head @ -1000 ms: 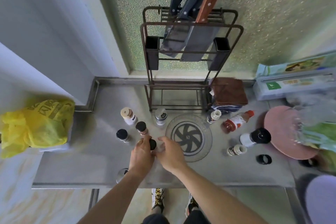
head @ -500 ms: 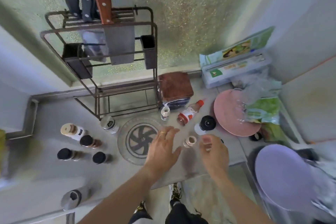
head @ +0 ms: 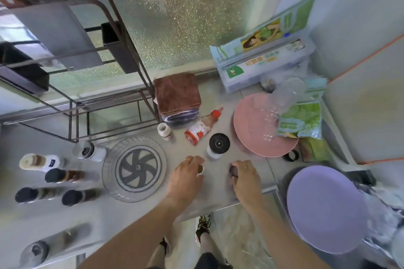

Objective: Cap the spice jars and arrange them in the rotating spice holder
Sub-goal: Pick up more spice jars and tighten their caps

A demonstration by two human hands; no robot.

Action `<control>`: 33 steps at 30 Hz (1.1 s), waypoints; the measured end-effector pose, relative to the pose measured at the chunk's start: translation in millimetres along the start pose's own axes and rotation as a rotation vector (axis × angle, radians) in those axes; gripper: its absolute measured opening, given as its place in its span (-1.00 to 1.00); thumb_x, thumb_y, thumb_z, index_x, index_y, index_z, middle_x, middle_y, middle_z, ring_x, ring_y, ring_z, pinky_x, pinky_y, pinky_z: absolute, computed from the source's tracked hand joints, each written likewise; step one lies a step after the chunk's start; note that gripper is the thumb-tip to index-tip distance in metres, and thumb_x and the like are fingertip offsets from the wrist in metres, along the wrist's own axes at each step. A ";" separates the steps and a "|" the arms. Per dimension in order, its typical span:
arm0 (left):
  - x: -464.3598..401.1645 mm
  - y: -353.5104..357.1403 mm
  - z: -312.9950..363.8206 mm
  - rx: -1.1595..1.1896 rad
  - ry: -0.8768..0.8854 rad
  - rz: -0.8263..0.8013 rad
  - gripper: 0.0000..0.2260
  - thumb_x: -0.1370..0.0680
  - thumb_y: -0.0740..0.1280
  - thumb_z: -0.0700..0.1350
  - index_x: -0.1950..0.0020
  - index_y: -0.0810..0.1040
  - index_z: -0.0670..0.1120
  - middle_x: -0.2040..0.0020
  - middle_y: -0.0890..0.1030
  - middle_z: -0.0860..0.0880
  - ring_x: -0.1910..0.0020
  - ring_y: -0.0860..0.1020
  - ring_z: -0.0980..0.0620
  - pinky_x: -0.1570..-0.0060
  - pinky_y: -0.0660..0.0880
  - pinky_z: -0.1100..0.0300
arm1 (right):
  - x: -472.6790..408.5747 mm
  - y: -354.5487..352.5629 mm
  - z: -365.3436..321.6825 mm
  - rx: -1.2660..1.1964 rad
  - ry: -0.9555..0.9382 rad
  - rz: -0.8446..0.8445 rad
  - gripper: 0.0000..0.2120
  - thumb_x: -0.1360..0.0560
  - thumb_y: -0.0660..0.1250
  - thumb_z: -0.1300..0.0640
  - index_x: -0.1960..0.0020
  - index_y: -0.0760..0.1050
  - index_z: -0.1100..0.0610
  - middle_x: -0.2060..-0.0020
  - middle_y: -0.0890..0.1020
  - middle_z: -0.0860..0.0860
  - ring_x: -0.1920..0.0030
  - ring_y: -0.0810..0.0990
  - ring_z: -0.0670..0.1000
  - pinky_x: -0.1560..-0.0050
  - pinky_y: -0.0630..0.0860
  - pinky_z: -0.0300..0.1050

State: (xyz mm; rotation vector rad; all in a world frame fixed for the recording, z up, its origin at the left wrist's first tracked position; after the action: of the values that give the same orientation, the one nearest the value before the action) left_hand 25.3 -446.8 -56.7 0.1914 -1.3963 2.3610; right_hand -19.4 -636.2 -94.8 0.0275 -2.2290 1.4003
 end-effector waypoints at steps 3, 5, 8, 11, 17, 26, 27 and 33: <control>8.9 -11.4 6.6 0.067 -0.021 0.029 -0.65 -0.48 0.44 -0.20 -0.26 0.56 -0.06 -0.11 0.65 -0.02 -0.05 0.64 -0.07 -0.06 0.53 0.11 | 9.0 -12.8 -0.5 -0.147 0.040 0.028 -0.74 -0.47 0.42 0.19 -0.13 0.50 0.07 -0.04 0.53 0.06 -0.03 0.59 0.15 -0.05 0.49 -0.03; 18.7 -25.9 10.3 0.111 -0.035 0.071 -0.65 -0.48 0.44 -0.18 -0.27 0.56 -0.09 -0.10 0.68 -0.05 -0.04 0.65 -0.09 -0.05 0.54 0.09 | 20.1 -26.9 -6.5 -0.265 0.033 0.070 -0.69 -0.41 0.48 0.13 -0.11 0.51 0.01 0.00 0.56 0.00 0.01 0.60 0.08 -0.04 0.49 -0.09; 37.3 -51.0 14.9 0.158 -0.025 0.131 -0.69 -0.47 0.46 -0.11 -0.20 0.58 -0.07 -0.06 0.68 0.00 -0.01 0.64 -0.03 0.01 0.50 0.18 | 41.1 -53.7 -27.9 -0.429 -0.055 0.096 -0.61 -0.37 0.48 0.06 -0.16 0.52 -0.17 0.01 0.58 -0.09 0.08 0.63 -0.06 -0.06 0.54 -0.15; 61.2 -77.0 17.6 0.205 0.007 0.197 -0.71 -0.42 0.49 -0.04 -0.13 0.59 0.02 -0.05 0.65 0.12 0.02 0.60 0.11 0.03 0.46 0.29 | 64.8 -85.6 -59.1 -0.589 -0.135 0.102 -0.68 -0.35 0.48 0.02 -0.05 0.57 -0.26 0.06 0.66 -0.17 0.14 0.66 -0.15 0.02 0.61 -0.23; 102.2 -122.3 17.0 0.304 0.093 0.295 -0.70 -0.38 0.49 0.03 -0.08 0.56 0.18 -0.01 0.58 0.28 0.01 0.55 0.27 -0.04 0.52 0.29 | 110.7 -143.9 -135.4 -0.705 -0.410 0.100 -0.71 -0.26 0.49 -0.07 0.03 0.57 -0.14 0.09 0.71 -0.22 0.08 0.69 -0.14 0.11 0.61 -0.31; 146.8 -173.0 5.3 0.438 0.185 0.462 -0.64 -0.32 0.52 -0.03 -0.10 0.63 0.10 0.04 0.67 0.19 0.09 0.66 0.20 0.07 0.63 0.22 | 144.7 -170.3 -209.4 -0.421 -0.803 -0.068 -0.46 -0.38 0.49 0.28 -0.26 0.58 -0.17 -0.11 0.64 -0.24 -0.15 0.65 -0.15 -0.13 0.60 -0.27; 150.8 -176.6 3.2 0.450 0.187 0.475 -0.63 -0.33 0.53 -0.03 -0.12 0.61 0.09 0.05 0.69 0.20 0.08 0.67 0.21 0.05 0.63 0.21 | 146.3 -171.8 -213.6 -0.399 -0.823 -0.082 -0.47 -0.38 0.49 0.28 -0.25 0.58 -0.16 -0.10 0.64 -0.24 -0.15 0.65 -0.15 -0.12 0.60 -0.28; 167.0 -198.0 -4.8 0.465 0.214 0.598 -0.67 -0.32 0.54 -0.05 -0.05 0.63 0.00 0.11 0.72 0.15 0.13 0.68 0.22 0.10 0.65 0.15 | 160.1 -173.7 -237.1 -0.265 -0.896 -0.129 -0.52 -0.39 0.50 0.27 -0.19 0.57 -0.15 -0.07 0.64 -0.27 -0.12 0.64 -0.23 -0.08 0.58 -0.37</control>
State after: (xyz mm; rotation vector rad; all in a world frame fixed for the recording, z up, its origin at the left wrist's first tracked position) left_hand -48.7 -314.5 153.4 -0.4028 -0.8602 3.0554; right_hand -15.9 -477.7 199.9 0.8378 -3.0275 1.1178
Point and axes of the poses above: each hand's wrist, its own x-axis away from the middle knuckle, its own y-axis out of the palm, z = x × y, the point moved 7 cm from there along -x, towards the middle knuckle
